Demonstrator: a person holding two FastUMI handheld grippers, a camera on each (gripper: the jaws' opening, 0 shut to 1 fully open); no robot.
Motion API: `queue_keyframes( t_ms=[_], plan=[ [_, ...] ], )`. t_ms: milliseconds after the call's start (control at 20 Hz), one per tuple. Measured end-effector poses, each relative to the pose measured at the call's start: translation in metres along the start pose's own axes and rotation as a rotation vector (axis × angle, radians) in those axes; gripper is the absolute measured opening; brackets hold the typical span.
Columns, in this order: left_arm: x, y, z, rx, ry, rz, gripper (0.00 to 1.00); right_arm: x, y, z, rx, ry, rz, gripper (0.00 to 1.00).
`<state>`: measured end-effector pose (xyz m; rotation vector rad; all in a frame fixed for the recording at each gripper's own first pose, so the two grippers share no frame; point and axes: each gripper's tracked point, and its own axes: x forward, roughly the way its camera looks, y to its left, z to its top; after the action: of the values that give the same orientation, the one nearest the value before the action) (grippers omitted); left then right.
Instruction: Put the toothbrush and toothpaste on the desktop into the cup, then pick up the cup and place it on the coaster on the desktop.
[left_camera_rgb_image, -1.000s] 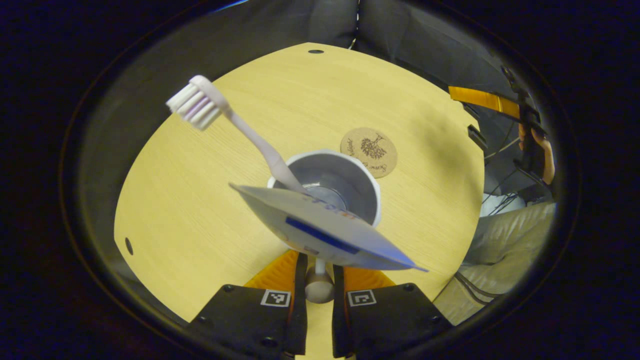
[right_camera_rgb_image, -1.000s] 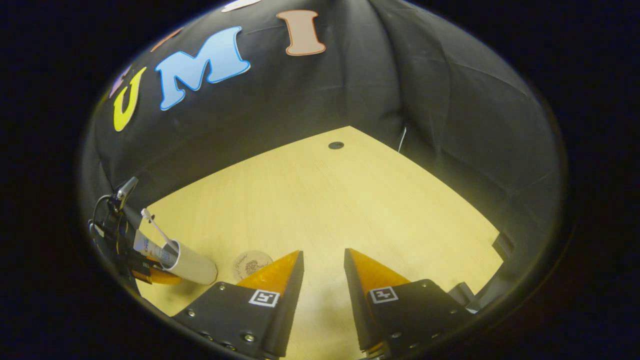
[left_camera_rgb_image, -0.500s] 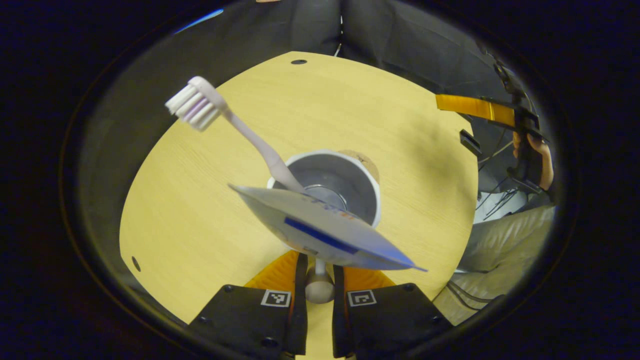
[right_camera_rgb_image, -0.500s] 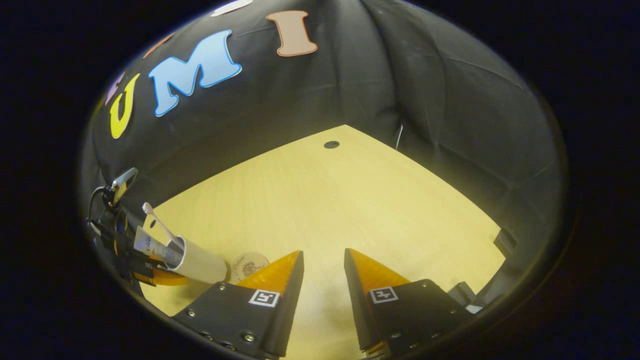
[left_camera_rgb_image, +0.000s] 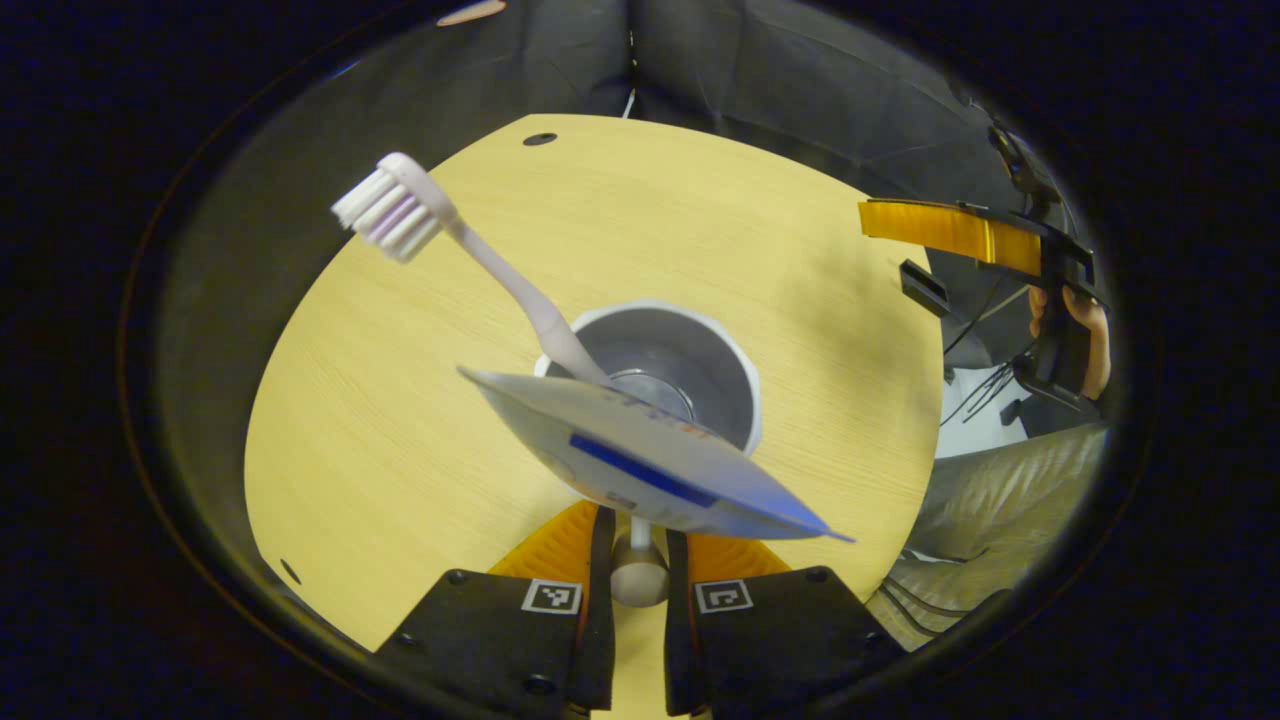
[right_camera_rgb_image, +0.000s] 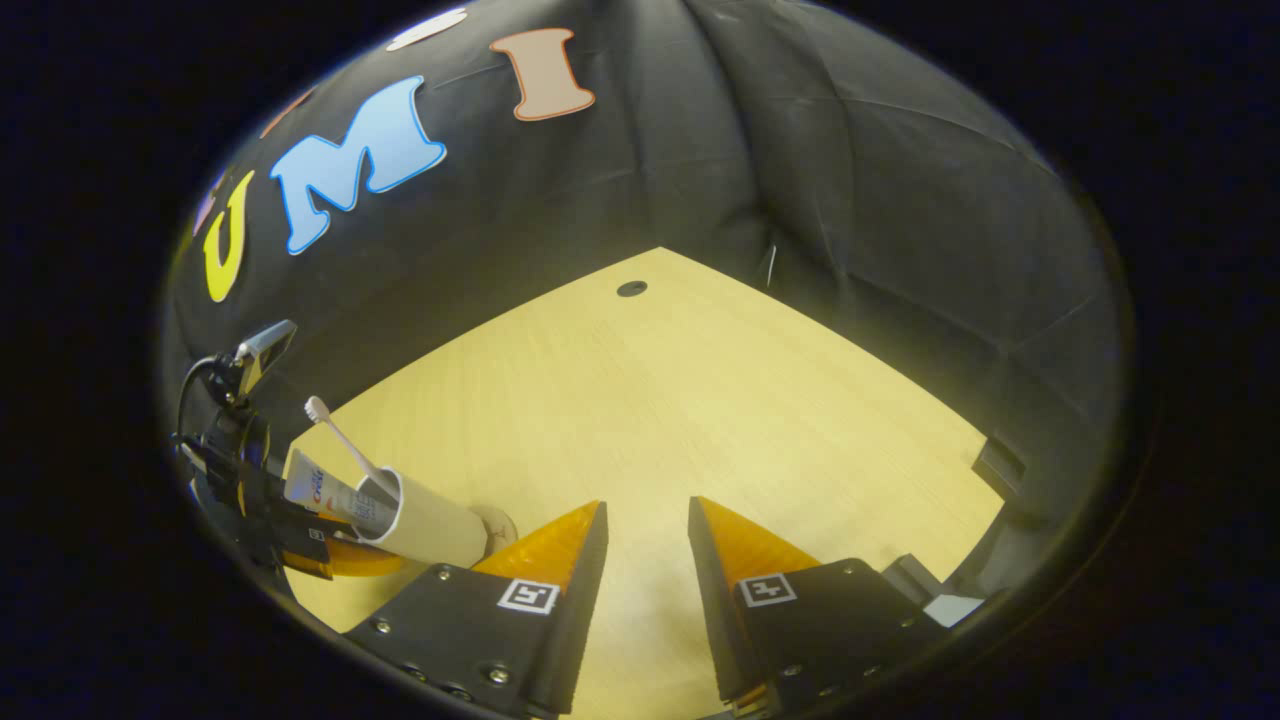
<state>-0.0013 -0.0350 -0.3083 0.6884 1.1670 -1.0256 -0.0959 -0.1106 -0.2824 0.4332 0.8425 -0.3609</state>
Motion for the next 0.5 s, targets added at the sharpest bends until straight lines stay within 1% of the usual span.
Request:
queue_keyframes(
  t_ms=[250,300,350,400,450,500],
  plan=[
    [0.005,0.014,-0.002,0.002,0.018,0.025,0.26,-0.003,-0.014,0.001,0.010,0.003,-0.010,0.51],
    [0.006,0.018,-0.006,0.001,0.034,0.042,0.29,-0.003,-0.014,0.001,0.012,0.005,-0.009,0.51],
    [0.002,0.022,-0.007,0.005,0.028,0.057,0.26,-0.003,-0.015,0.002,0.014,0.007,-0.007,0.51],
    [0.001,0.023,-0.007,0.005,0.021,0.065,0.30,-0.001,-0.015,0.002,0.016,0.009,-0.002,0.51],
    [-0.002,0.023,-0.008,0.002,0.017,0.075,0.31,-0.001,-0.015,0.002,0.013,0.011,0.003,0.51],
    [-0.005,0.022,-0.008,-0.005,0.008,0.087,0.35,-0.001,-0.014,0.002,0.006,0.012,0.010,0.51]
  ],
)
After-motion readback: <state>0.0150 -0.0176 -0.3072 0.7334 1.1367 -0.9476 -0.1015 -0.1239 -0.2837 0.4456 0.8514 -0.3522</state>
